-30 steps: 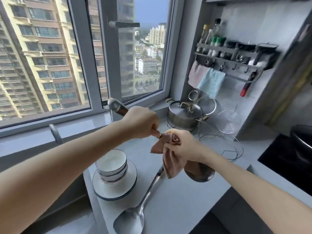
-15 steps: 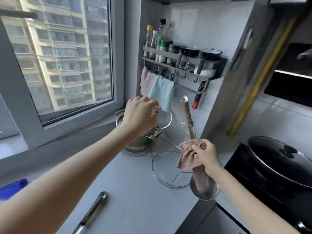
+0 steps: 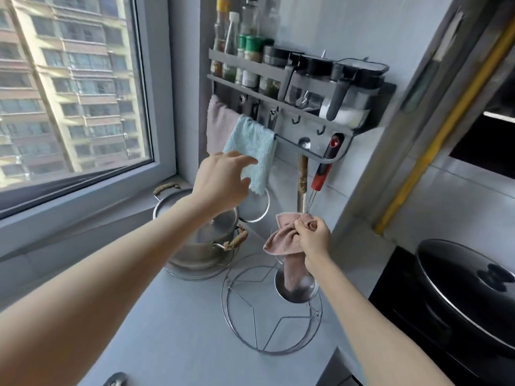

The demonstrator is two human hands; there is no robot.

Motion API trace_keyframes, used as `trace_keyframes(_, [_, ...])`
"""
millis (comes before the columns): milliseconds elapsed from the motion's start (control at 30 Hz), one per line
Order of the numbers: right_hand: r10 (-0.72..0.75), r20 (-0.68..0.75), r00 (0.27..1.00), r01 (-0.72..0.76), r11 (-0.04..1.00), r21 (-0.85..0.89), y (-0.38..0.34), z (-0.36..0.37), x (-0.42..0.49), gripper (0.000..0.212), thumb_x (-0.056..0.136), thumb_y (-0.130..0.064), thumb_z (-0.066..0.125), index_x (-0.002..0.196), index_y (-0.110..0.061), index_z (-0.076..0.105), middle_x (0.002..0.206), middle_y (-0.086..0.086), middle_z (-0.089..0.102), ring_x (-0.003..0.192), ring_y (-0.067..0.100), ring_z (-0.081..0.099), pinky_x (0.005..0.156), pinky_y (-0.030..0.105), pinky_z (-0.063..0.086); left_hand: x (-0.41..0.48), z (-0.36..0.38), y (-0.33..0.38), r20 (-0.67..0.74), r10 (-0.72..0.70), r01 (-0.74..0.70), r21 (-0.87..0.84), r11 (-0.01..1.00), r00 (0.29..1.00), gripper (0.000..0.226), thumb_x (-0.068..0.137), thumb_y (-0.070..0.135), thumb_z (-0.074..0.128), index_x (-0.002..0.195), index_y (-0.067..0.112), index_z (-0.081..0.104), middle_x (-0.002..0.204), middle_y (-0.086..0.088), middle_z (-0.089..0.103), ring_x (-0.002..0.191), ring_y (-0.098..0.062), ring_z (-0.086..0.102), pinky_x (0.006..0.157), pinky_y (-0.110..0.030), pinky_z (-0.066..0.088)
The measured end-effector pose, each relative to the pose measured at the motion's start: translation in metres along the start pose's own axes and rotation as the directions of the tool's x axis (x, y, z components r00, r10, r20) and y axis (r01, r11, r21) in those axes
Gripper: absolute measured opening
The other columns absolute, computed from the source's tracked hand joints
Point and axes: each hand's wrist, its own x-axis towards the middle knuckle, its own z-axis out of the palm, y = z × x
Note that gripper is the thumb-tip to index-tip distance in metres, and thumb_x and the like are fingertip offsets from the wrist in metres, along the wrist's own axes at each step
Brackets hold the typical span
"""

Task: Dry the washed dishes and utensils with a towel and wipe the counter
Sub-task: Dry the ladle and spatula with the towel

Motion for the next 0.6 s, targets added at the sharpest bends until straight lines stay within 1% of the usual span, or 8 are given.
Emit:
trace_keyframes(33, [-0.010, 0.001, 1.000, 0.010, 1.000, 0.030, -0.003, 0.004, 0.004, 0.009, 0.088, -0.006, 0.063, 0.088, -0.013, 0.057, 0.085, 0.001, 0.060, 0.078, 0.015, 0.057, 0.063, 0.018, 0.045, 0.008, 0.004, -0.002, 0.007, 0.010, -0.010, 0.004, 1.000, 1.000, 0.043, 0.089, 0.025, 0.058, 0.131, 0.031, 0.054, 0.136, 0.002, 0.055, 0.119, -0.024, 0.052, 0.101, -0.036, 0.039])
trace_keyframes(100, [-0.033, 0.009, 0.999, 0.032, 0.996, 0.082, -0.007, 0.011, 0.014, 0.015, 0.089, -0.007, 0.062, 0.103, -0.011, 0.059, 0.094, 0.002, 0.063, 0.084, 0.014, 0.060, 0.067, 0.019, 0.048, 0.023, 0.011, -0.007, 0.028, 0.019, -0.019, 0.015, 1.000, 0.999, 0.045, 0.090, 0.024, 0.057, 0.134, 0.033, 0.050, 0.143, 0.002, 0.048, 0.124, -0.025, 0.048, 0.103, -0.035, 0.035])
trace_keyframes(133, [-0.046, 0.014, 0.999, 0.044, 0.993, 0.106, -0.010, 0.014, 0.019, 0.017, 0.090, -0.007, 0.062, 0.106, -0.012, 0.059, 0.096, 0.002, 0.063, 0.086, 0.015, 0.061, 0.070, 0.020, 0.049, 0.031, 0.014, -0.010, 0.035, 0.023, -0.023, 0.018, 1.000, 0.999, 0.046, 0.091, 0.025, 0.056, 0.135, 0.034, 0.049, 0.144, 0.002, 0.046, 0.126, -0.025, 0.046, 0.104, -0.034, 0.034])
trace_keyframes(267, [-0.090, 0.057, 0.994, 0.081, 0.986, 0.149, -0.017, 0.026, 0.035, 0.019, 0.090, -0.008, 0.063, 0.108, -0.009, 0.060, 0.101, 0.008, 0.066, 0.092, 0.020, 0.064, 0.075, 0.026, 0.052, 0.056, 0.023, -0.020, 0.019, 0.025, -0.025, -0.014, 1.000, 0.999, 0.046, 0.091, 0.024, 0.056, 0.136, 0.033, 0.048, 0.140, 0.003, 0.050, 0.125, -0.023, 0.046, 0.104, -0.036, 0.035])
trace_keyframes(367, [-0.117, 0.079, 0.990, 0.106, 0.986, 0.130, -0.017, 0.034, 0.041, 0.013, 0.089, -0.007, 0.063, 0.098, -0.017, 0.060, 0.100, 0.008, 0.066, 0.091, 0.019, 0.064, 0.075, 0.026, 0.051, 0.066, 0.029, -0.027, 0.013, 0.011, -0.011, -0.040, 0.999, 1.000, 0.044, 0.091, 0.025, 0.056, 0.134, 0.032, 0.050, 0.138, 0.004, 0.052, 0.124, -0.023, 0.047, 0.102, -0.036, 0.035])
trace_keyframes(467, [-0.116, 0.060, 0.991, 0.109, 0.988, 0.113, -0.015, 0.041, 0.048, 0.014, 0.089, -0.007, 0.062, 0.095, -0.020, 0.060, 0.101, 0.009, 0.066, 0.092, 0.020, 0.064, 0.079, 0.029, 0.053, 0.068, 0.036, -0.034, 0.017, 0.018, -0.017, -0.061, 0.998, 1.000, 0.044, 0.091, 0.025, 0.057, 0.134, 0.032, 0.050, 0.137, 0.002, 0.053, 0.123, -0.023, 0.048, 0.102, -0.036, 0.035])
trace_keyframes(600, [-0.080, 0.020, 0.997, 0.078, 0.991, 0.110, -0.009, 0.051, 0.056, 0.013, 0.089, -0.006, 0.062, 0.098, -0.015, 0.059, 0.095, 0.008, 0.065, 0.087, 0.021, 0.064, 0.074, 0.030, 0.054, 0.062, 0.042, -0.048, 0.019, 0.016, -0.015, -0.058, 0.998, 1.000, 0.045, 0.090, 0.024, 0.057, 0.133, 0.032, 0.051, 0.135, 0.001, 0.055, 0.123, -0.024, 0.047, 0.102, -0.035, 0.035])
